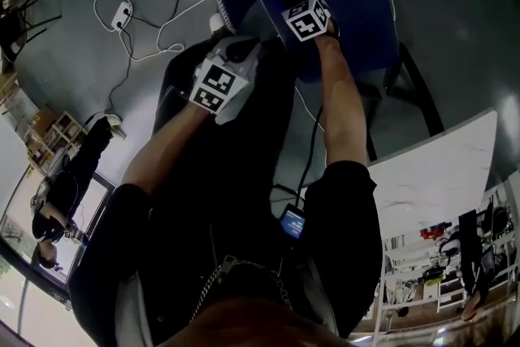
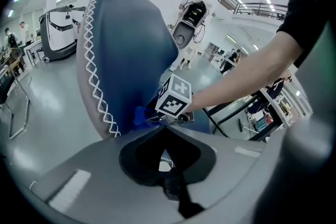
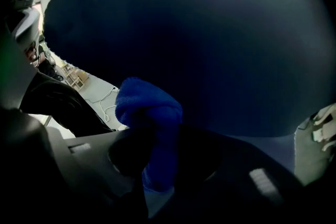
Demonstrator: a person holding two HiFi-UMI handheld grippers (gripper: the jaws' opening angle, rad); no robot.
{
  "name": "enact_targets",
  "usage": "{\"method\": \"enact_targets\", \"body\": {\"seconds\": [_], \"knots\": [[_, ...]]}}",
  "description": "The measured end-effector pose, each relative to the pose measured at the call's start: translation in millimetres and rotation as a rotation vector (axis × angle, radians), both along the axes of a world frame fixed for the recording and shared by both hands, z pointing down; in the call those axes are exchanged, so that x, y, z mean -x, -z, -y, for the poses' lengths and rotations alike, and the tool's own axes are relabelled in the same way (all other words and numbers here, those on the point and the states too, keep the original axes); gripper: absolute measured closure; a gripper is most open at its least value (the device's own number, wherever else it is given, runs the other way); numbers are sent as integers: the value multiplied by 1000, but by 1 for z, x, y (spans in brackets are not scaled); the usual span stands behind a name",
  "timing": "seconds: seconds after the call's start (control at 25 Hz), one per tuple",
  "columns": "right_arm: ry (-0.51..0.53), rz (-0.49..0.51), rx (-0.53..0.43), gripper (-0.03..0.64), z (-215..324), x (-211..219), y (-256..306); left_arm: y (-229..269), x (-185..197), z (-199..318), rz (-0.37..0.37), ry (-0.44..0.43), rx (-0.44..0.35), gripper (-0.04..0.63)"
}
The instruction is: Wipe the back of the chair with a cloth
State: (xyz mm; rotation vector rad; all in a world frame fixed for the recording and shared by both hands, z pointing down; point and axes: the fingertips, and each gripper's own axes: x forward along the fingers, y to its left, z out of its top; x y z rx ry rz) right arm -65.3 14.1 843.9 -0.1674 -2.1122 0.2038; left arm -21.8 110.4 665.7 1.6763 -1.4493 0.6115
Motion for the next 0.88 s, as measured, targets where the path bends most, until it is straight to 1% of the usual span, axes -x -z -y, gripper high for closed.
{"method": "enact_targets", "body": {"seconds": [0.36, 0.52, 0.76, 0.88], "knots": [[-63, -8, -55, 508, 61, -13, 2, -2, -4, 11, -18, -12, -10, 586], [-115, -33, -54, 508, 84, -22, 0, -3, -6, 12, -27, -21, -8, 586], [-154, -34, -77, 508, 112, -31, -1, -3, -9, 14, -30, -28, -6, 586], [-191, -43, -96, 508, 128, -37, 1, -4, -9, 15, -34, -29, -6, 586]]}}
